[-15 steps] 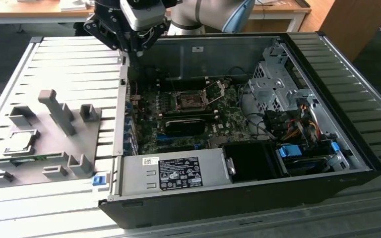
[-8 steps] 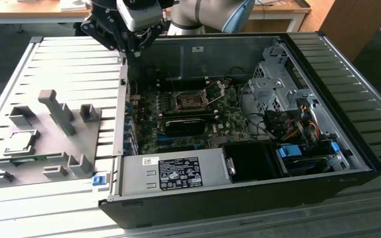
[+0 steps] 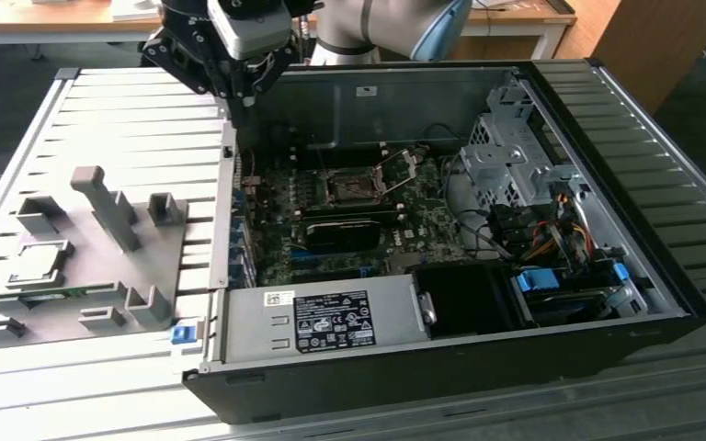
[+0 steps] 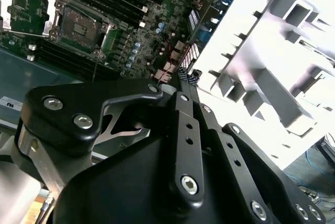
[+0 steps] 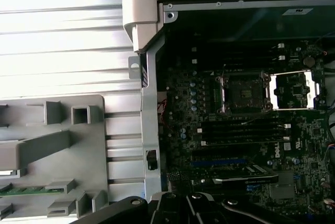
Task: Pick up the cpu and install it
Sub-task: 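Reach for the cpu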
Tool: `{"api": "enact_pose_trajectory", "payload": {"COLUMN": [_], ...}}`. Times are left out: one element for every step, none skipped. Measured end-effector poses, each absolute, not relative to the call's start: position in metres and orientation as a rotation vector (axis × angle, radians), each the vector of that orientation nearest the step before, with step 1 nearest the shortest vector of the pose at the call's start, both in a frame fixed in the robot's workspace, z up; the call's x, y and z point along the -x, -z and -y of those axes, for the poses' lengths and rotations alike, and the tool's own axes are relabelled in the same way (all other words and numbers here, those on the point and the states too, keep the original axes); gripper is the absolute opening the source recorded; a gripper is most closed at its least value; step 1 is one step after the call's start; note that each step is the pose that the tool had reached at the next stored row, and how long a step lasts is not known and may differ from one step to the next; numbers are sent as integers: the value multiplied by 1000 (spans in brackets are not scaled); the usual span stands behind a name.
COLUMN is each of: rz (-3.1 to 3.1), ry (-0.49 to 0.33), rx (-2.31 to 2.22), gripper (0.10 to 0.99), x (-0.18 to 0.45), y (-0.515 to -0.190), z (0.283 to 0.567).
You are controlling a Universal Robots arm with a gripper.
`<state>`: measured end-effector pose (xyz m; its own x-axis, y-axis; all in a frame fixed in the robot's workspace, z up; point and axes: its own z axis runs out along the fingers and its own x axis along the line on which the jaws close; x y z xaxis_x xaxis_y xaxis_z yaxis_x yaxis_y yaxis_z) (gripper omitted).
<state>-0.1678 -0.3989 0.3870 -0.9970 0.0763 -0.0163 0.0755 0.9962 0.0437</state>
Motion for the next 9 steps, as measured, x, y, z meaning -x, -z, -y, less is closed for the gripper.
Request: {"api": "enact_pose_trajectory", "payload": {"rz": [-3121, -3121, -3121, -3121, -3121, -3122, -3122, -3122, -3122], "ry": [-67, -67, -67, -67, -67, -67, -67, -67, -67], "rx": [-119, -119, -119, -119, -119, -119, -119, -119, -119], "gripper": [106, 106, 106, 106, 106, 106, 106, 106, 106], "x": [168, 169, 170, 170, 171, 172, 172, 173, 174], "y": [-387, -387, -387, -387, -387, -386, -386, -386, -386], "z": [399, 399, 399, 399, 399, 399, 399, 399, 399]}}
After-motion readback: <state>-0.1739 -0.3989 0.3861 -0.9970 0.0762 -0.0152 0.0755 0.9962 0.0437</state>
